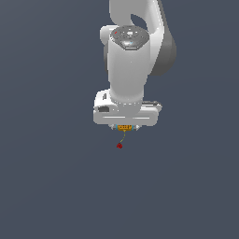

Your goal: Pick up the object and move it to a goal position.

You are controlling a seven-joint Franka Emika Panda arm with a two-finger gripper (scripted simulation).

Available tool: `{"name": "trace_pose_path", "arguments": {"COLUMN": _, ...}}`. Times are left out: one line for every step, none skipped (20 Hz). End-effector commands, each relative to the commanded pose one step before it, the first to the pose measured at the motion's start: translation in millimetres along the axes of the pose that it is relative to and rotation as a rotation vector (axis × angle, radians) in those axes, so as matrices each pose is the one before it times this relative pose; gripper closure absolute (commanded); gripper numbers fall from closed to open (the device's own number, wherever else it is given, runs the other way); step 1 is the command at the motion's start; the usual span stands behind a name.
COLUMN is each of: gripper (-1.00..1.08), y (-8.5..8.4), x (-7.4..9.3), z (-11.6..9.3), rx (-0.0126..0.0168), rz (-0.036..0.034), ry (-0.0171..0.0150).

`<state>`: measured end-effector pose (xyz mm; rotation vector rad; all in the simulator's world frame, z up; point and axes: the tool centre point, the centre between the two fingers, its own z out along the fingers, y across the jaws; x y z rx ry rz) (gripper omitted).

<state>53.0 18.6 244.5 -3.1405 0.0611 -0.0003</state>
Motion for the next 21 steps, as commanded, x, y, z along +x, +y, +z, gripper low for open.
{"name": "trace_pose_path", "arguments": {"gripper": 1.08, "y": 6.30, "x": 6.01, "z": -25.13, "rx": 0.00003, "rz": -0.00035, "ry": -0.00041}}
{"name": "trace_pose_path", "arguments": {"gripper": 1.08, "y": 2.18, "x": 2.34, "z": -8.55, "rx": 0.00000, "rz": 0.00000, "ry": 0.00000}}
{"name": "trace_pose_path", "arguments": {"gripper": 1.08, "y": 2.03, "x": 2.21, "z": -7.94, "rx": 0.00000, "rz": 0.00000, "ry": 0.00000}}
{"name": "trace_pose_path", "arguments": {"gripper": 1.08, "y": 1.87, "x": 2.08, "z": -7.34, "rx": 0.00000, "rz": 0.00000, "ry": 0.00000}}
{"name": "trace_pose_path", "arguments": {"gripper": 1.08, "y": 1.72, "x": 1.96, "z": -6.76, "rx": 0.00000, "rz": 0.00000, "ry": 0.00000}}
{"name": "trace_pose_path", "arguments": {"gripper": 1.08, "y": 1.58, "x": 1.84, "z": -6.18, "rx": 0.00000, "rz": 0.00000, "ry": 0.00000}}
{"name": "trace_pose_path", "arguments": {"gripper": 1.08, "y": 1.43, "x": 1.71, "z": -5.63, "rx": 0.00000, "rz": 0.00000, "ry": 0.00000}}
{"name": "trace_pose_path", "arguments": {"gripper": 1.08, "y": 1.30, "x": 1.59, "z": -5.10, "rx": 0.00000, "rz": 0.00000, "ry": 0.00000}}
{"name": "trace_pose_path", "arguments": {"gripper": 1.08, "y": 1.16, "x": 1.45, "z": -4.58, "rx": 0.00000, "rz": 0.00000, "ry": 0.00000}}
{"name": "trace_pose_path", "arguments": {"gripper": 1.08, "y": 1.04, "x": 1.31, "z": -4.09, "rx": 0.00000, "rz": 0.00000, "ry": 0.00000}}
{"name": "trace_pose_path", "arguments": {"gripper": 1.08, "y": 0.92, "x": 1.19, "z": -3.61, "rx": 0.00000, "rz": 0.00000, "ry": 0.00000}}
{"name": "trace_pose_path", "arguments": {"gripper": 1.08, "y": 0.80, "x": 1.06, "z": -3.16, "rx": 0.00000, "rz": 0.00000, "ry": 0.00000}}
{"name": "trace_pose_path", "arguments": {"gripper": 1.08, "y": 0.39, "x": 0.84, "z": -2.93, "rx": -0.00060, "rz": -0.00014, "ry": 0.00031}}
{"name": "trace_pose_path", "arguments": {"gripper": 1.08, "y": 0.58, "x": 0.84, "z": -2.31, "rx": 0.00000, "rz": 0.00000, "ry": 0.00000}}
{"name": "trace_pose_path", "arguments": {"gripper": 1.08, "y": 0.48, "x": 0.73, "z": -1.92, "rx": 0.00000, "rz": 0.00000, "ry": 0.00000}}
{"name": "trace_pose_path", "arguments": {"gripper": 1.08, "y": 0.38, "x": 0.63, "z": -1.55, "rx": 0.00000, "rz": 0.00000, "ry": 0.00000}}
{"name": "trace_pose_path", "arguments": {"gripper": 1.08, "y": 0.29, "x": 0.52, "z": -1.20, "rx": 0.00000, "rz": 0.00000, "ry": 0.00000}}
{"name": "trace_pose_path", "arguments": {"gripper": 1.08, "y": 0.21, "x": 0.41, "z": -0.88, "rx": 0.00000, "rz": 0.00000, "ry": 0.00000}}
{"name": "trace_pose_path", "arguments": {"gripper": 1.08, "y": 0.14, "x": 0.30, "z": -0.59, "rx": 0.00000, "rz": 0.00000, "ry": 0.00000}}
{"name": "trace_pose_path", "arguments": {"gripper": 1.08, "y": 0.08, "x": 0.18, "z": -0.33, "rx": 0.00000, "rz": 0.00000, "ry": 0.00000}}
{"name": "trace_pose_path", "arguments": {"gripper": 1.08, "y": 0.02, "x": 0.06, "z": -0.10, "rx": 0.00000, "rz": 0.00000, "ry": 0.00000}}
